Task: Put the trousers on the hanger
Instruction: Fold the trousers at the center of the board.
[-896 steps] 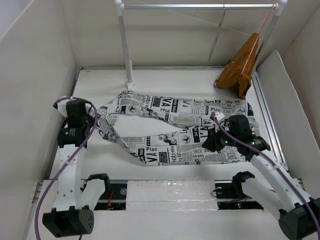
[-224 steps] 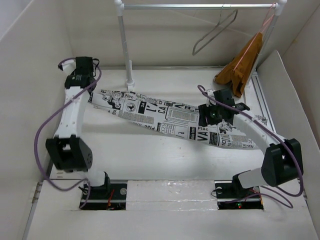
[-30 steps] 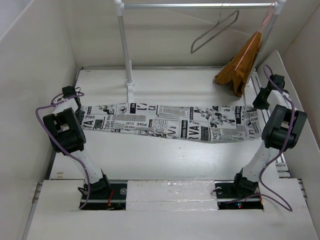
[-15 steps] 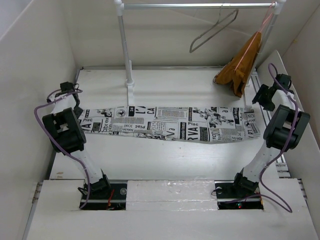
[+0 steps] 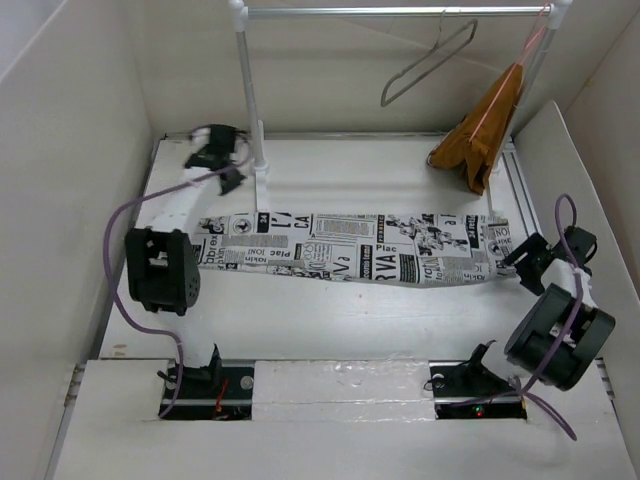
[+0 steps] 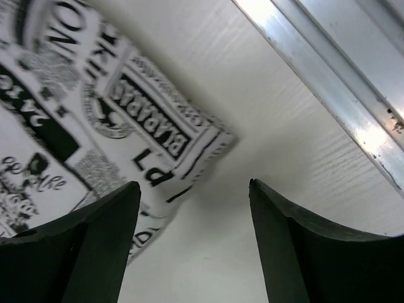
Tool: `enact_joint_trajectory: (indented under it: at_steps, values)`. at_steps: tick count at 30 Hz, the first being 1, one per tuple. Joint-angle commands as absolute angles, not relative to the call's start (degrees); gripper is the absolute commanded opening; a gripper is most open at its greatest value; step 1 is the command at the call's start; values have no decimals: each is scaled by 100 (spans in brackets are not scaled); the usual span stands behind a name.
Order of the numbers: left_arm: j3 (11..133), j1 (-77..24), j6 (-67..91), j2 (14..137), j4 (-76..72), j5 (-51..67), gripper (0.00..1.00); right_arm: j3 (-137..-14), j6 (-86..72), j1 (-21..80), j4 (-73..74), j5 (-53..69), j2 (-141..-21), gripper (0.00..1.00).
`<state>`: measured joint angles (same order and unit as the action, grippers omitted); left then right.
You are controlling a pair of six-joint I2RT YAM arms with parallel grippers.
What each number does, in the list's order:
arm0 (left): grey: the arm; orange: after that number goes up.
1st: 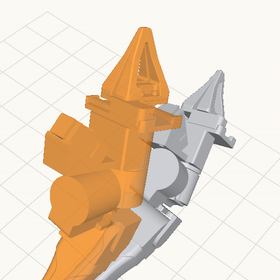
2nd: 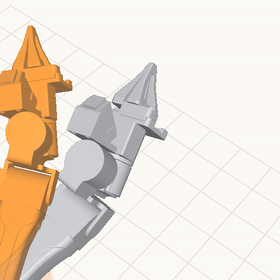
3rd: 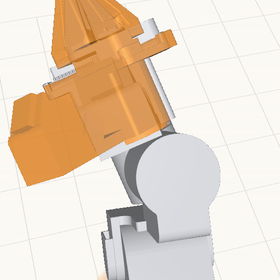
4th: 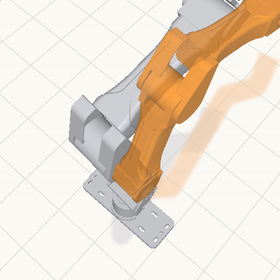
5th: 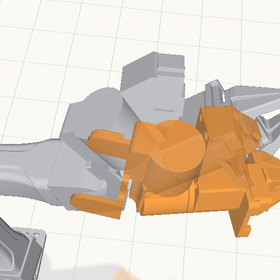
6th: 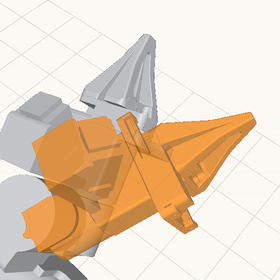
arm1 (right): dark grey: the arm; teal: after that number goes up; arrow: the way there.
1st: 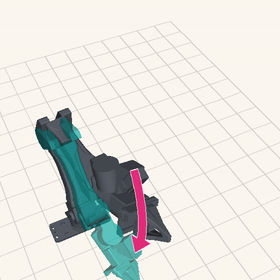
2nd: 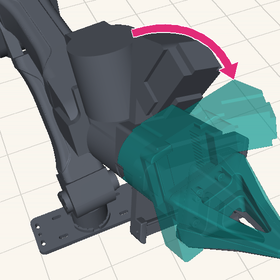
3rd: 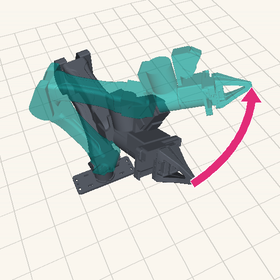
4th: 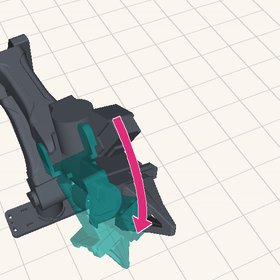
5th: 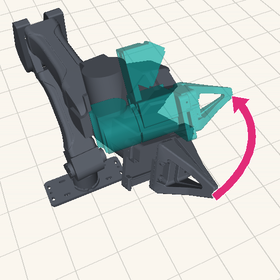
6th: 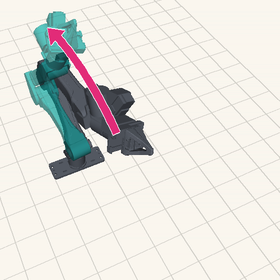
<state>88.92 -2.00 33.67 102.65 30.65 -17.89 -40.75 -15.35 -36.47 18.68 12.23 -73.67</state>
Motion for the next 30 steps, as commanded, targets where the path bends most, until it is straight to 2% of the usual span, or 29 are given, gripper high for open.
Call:
enact_joint_trajectory:
  at_steps: [1, 4, 7, 9, 10, 11, 13, 15, 17, 18, 22, 25, 30]
  values:
    - [8343, -1624, 3208, 9950, 2561, -907, 0, -3955, -1451, -3981, 1196, 2037, -7959, 75]
    - [7613, -2161, 3488, 9633, 1779, -29, 0, -4201, -1336, -4043, 740, 2827, -8785, 76]
    - [7225, -2494, 3630, 9554, 1381, 438, 0, -4237, -1616, -3990, 283, 3057, -9175, 73]
    - [7041, -2627, 3639, 9571, 1362, 431, 0, -4263, -1827, -3833, 79, 3094, -9421, 62]
    - [6953, -2706, 3647, 9563, 1354, 465, 0, -4245, -1863, -3780, 62, 3085, -9474, 55]
    - [6865, -2707, 3647, 9528, 1310, 466, 0, -4219, -1924, -3779, -278, 3146, -9518, 28]
    - [6531, -2707, 3604, 9396, 1205, 492, 0, -4114, -2135, -3718, -369, 3146, -9449, 1]
    - [6225, -2707, 3542, 9238, 1178, 466, 0, -4078, -2119, -3613, -238, 3138, -8899, 0]
    - [6056, -2707, 3341, 9141, 1125, 474, 0, -4148, -1996, -3332, 490, 2656, -8221, 0]
    - [5925, -2759, 3288, 9080, 1125, 483, 0, -4201, -1926, -3201, 701, 2472, -7435, 0]
    - [5678, -2926, 3085, 8921, 1011, 668, 0, -4561, -1916, -2357, 1685, 1584, -5745, 0]
    - [5651, -3251, 2988, 8903, 949, 633, 0, -5122, -1890, -2004, 2247, 994, -5039, 0]
    - [5993, -3656, 2892, 9281, 748, 1063, 0, -6346, -1240, -1951, 3076, 642, -4860, 0]
